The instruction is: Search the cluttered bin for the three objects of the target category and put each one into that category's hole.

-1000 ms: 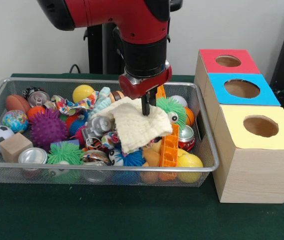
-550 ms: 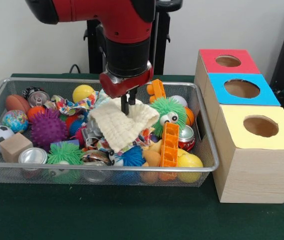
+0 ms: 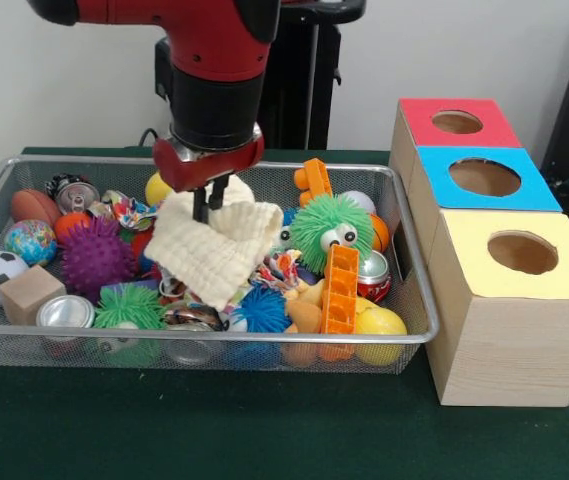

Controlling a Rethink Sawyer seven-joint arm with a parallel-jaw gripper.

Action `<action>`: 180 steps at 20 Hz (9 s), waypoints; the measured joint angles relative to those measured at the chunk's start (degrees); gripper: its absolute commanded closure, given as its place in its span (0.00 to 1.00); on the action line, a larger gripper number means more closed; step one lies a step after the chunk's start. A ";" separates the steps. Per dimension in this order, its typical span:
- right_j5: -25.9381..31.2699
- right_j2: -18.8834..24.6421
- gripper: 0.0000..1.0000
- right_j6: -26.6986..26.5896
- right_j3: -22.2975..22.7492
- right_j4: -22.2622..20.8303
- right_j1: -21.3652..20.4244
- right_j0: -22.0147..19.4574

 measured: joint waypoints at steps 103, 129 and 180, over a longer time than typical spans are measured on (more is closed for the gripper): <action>5.90 -3.50 0.00 -13.69 -6.22 8.06 -3.39 5.38; -5.82 -6.37 0.00 -13.69 -5.81 11.75 2.42 4.16; -7.41 -17.92 0.00 -13.64 -1.52 17.13 5.66 9.63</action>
